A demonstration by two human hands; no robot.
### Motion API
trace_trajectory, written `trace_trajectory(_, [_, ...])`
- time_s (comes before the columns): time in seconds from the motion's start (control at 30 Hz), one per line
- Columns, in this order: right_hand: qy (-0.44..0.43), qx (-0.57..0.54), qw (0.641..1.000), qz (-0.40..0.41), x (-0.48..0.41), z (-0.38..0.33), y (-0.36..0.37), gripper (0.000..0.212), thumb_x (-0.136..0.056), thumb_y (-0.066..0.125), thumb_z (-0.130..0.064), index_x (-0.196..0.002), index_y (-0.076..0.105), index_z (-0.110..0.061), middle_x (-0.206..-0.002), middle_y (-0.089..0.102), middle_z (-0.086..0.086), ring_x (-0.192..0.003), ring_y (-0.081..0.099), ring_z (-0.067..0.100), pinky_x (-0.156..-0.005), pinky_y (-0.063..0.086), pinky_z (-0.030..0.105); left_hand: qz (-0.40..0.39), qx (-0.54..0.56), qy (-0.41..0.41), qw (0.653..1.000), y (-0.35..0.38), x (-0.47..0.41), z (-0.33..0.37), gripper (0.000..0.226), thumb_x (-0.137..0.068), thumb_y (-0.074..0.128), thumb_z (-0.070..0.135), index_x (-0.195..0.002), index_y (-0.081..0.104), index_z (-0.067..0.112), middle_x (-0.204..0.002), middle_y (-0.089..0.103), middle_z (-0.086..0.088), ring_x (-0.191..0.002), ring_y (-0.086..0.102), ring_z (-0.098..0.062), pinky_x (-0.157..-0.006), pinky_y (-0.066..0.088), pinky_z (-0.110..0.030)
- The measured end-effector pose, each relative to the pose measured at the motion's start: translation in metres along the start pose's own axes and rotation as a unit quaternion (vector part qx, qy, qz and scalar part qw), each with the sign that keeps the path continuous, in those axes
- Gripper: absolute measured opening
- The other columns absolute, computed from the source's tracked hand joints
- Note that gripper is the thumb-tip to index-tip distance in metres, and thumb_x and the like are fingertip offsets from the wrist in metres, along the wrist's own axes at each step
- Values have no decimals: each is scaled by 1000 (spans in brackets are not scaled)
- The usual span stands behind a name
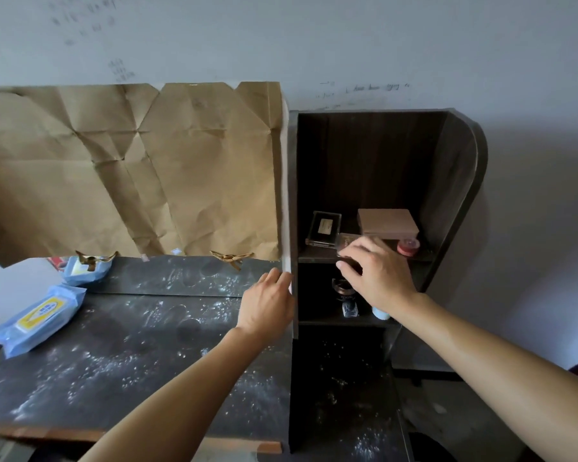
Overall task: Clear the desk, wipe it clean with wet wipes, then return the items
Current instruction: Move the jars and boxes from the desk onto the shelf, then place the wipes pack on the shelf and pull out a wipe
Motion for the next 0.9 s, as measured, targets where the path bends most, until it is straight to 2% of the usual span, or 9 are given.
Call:
trace_trajectory(0.1, [-10,-19,999,-32,14,-51,22,18,-84,67,-31,-98,69,-20,-94,65,-5,-89,63,18,-60,51,33,-48,-9,-72,996,-12,38,-51,24,-88,46,19,-108,59,12,-104,61,-5,-88,61,-29,-63,45,-36])
trace_trajectory(0.2, [-12,-36,994,-101,26,-110,58,24,-86,61,-37,-105,66,-23,-98,63,-6,-92,62,18,-65,48,32,-79,-19,-101,992,-32,87,-106,25,-90,45,22,-109,57,14,-108,62,-3,-91,62,-29,-69,48,-37])
trace_trajectory(0.37, [-29,-60,974,-217,39,-216,130,37,-89,54,-43,-121,58,-26,-111,60,-7,-98,61,17,-78,48,31,-134,-43,-168,976,-68,176,-199,19,-89,45,26,-101,52,15,-103,58,-4,-92,60,-29,-69,44,-37])
trace_trajectory(0.5, [-40,-63,958,-278,43,-288,176,40,-89,52,-45,-125,53,-28,-119,58,-9,-99,61,16,-78,49,32,-146,-56,-229,961,-97,234,-262,16,-89,44,26,-101,51,17,-102,56,-3,-93,59,-29,-70,45,-37])
trace_trajectory(0.63, [-60,-64,943,-322,35,-348,216,41,-89,50,-44,-127,51,-29,-123,55,-8,-106,58,18,-80,48,31,-147,-52,-306,939,-120,279,-323,25,-89,44,24,-110,54,17,-108,57,-2,-98,58,-27,-74,48,-36])
trace_trajectory(0.73, [-76,-61,936,-339,17,-384,245,40,-90,51,-42,-128,50,-28,-125,54,-6,-109,57,19,-81,46,31,-140,-40,-354,924,-127,298,-364,29,-87,45,23,-114,54,17,-113,56,-1,-102,58,-26,-77,49,-36])
trace_trajectory(0.9, [-94,-51,923,-370,-21,-428,313,41,-89,52,-41,-128,49,-28,-126,54,-4,-111,56,20,-87,48,33,-153,-31,-401,903,-124,306,-432,27,-86,43,22,-111,54,18,-110,56,0,-100,58,-22,-77,50,-35])
Point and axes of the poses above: each hand's wrist, its own x-axis away from the middle knuckle, its own y-axis out of the palm, z = x × y, the point moved 3 cm from there along -x, towards the middle knuckle
